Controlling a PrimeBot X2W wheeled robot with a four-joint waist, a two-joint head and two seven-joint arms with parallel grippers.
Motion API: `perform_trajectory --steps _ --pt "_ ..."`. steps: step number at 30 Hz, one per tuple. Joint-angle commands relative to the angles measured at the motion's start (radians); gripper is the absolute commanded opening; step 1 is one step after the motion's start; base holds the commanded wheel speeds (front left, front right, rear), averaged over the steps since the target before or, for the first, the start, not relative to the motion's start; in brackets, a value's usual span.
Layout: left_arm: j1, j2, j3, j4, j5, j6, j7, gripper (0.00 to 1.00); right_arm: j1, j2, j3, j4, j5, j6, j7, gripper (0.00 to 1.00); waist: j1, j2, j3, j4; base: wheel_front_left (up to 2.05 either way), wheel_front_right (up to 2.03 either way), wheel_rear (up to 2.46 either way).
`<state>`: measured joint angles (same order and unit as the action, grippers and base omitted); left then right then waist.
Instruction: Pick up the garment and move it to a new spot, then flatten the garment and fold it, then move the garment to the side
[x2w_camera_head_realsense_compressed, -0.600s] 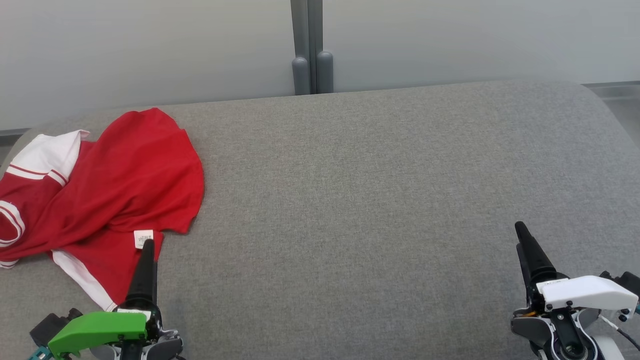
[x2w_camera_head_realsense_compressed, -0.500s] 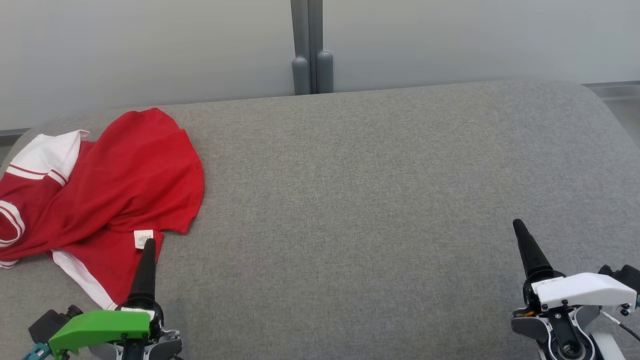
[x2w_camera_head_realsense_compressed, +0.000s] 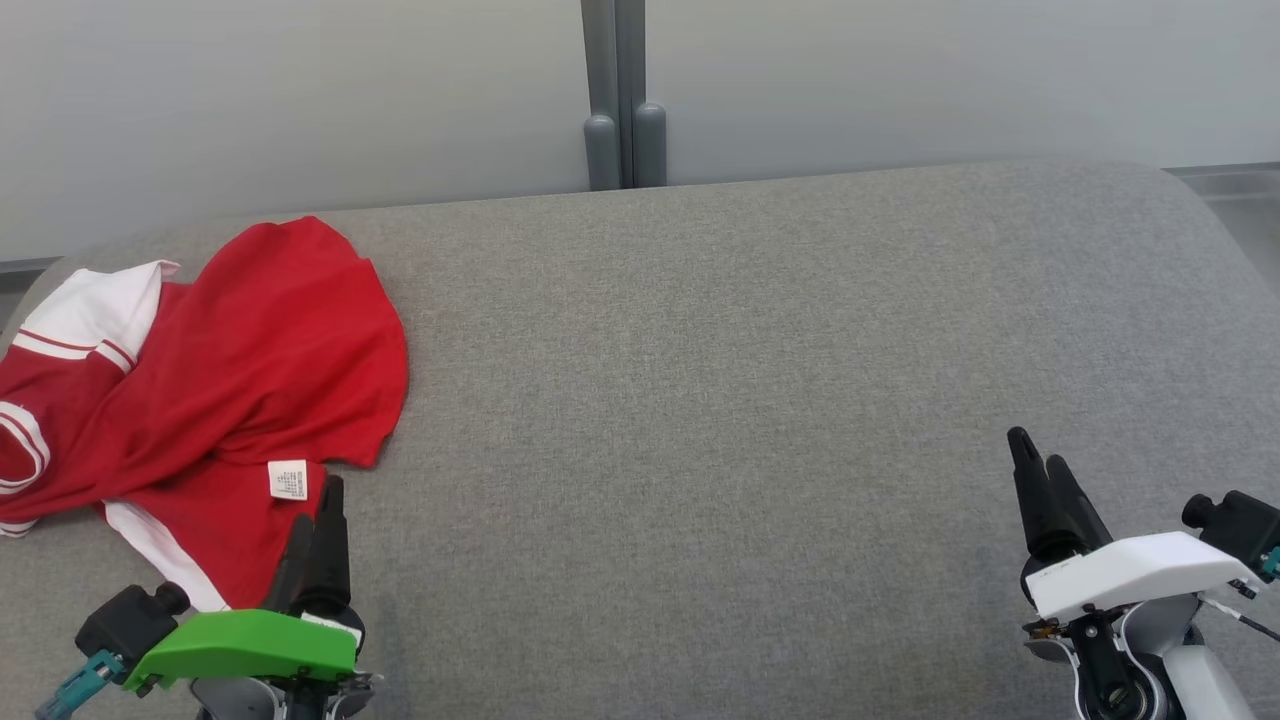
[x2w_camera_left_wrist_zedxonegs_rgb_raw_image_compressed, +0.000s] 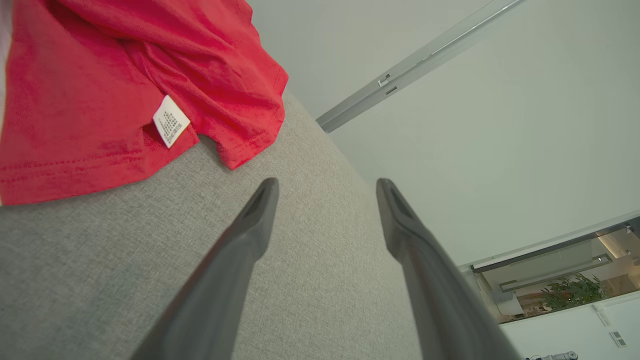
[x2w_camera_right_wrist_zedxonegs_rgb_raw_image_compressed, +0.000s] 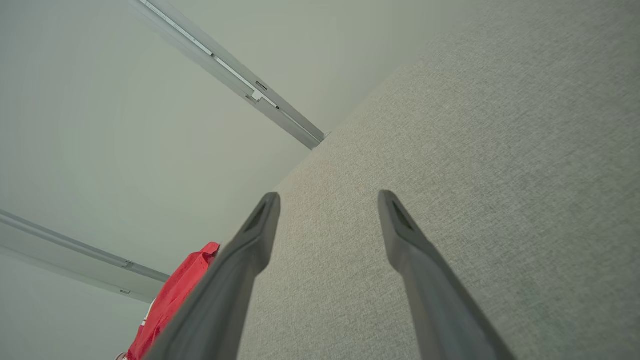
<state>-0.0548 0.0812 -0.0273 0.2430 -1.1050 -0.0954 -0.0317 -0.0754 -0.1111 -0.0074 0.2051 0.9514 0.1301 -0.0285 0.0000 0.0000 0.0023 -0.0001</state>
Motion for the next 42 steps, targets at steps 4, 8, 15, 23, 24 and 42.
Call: perform_trajectory --steps 4,8,15,23,24,42 --pt "-0.019 0.008 -0.005 -0.005 0.121 -0.001 -0.026 1.0 -0.012 -0.017 0.019 -0.008 -0.108 0.0 -0.026 1.0 0.0 0.0 0.001 0.0 0.0 0.0 0.0" --pt "-0.013 0.008 -0.008 0.001 0.195 -0.003 -0.04 1.0 -0.013 -0.024 0.034 0.006 -0.165 0.0 -0.04 1.0 0.0 0.0 0.001 -0.002 0.0 0.0 0.0" --pt "-0.002 0.013 -0.014 0.007 0.315 -0.009 -0.063 1.0 -0.015 -0.036 0.054 0.027 -0.259 0.0 -0.064 1.0 0.0 0.0 0.002 -0.001 0.0 0.0 0.0" --pt "0.007 0.018 -0.019 0.004 0.434 -0.011 -0.086 1.0 -0.016 -0.048 0.07 0.035 -0.358 0.001 -0.088 1.0 0.0 0.0 0.003 -0.001 0.0 0.0 0.0" --pt "0.008 0.018 -0.019 0.003 0.448 -0.011 -0.09 1.0 -0.015 -0.049 0.071 0.036 -0.369 0.001 -0.092 1.0 0.0 0.0 0.003 -0.001 0.0 0.0 0.0" --pt "0.031 0.025 -0.03 0.001 0.67 -0.011 -0.138 1.0 -0.008 -0.069 0.086 0.056 -0.553 0.001 -0.14 1.0 0.0 0.0 0.006 -0.005 0.0 0.0 0.0"
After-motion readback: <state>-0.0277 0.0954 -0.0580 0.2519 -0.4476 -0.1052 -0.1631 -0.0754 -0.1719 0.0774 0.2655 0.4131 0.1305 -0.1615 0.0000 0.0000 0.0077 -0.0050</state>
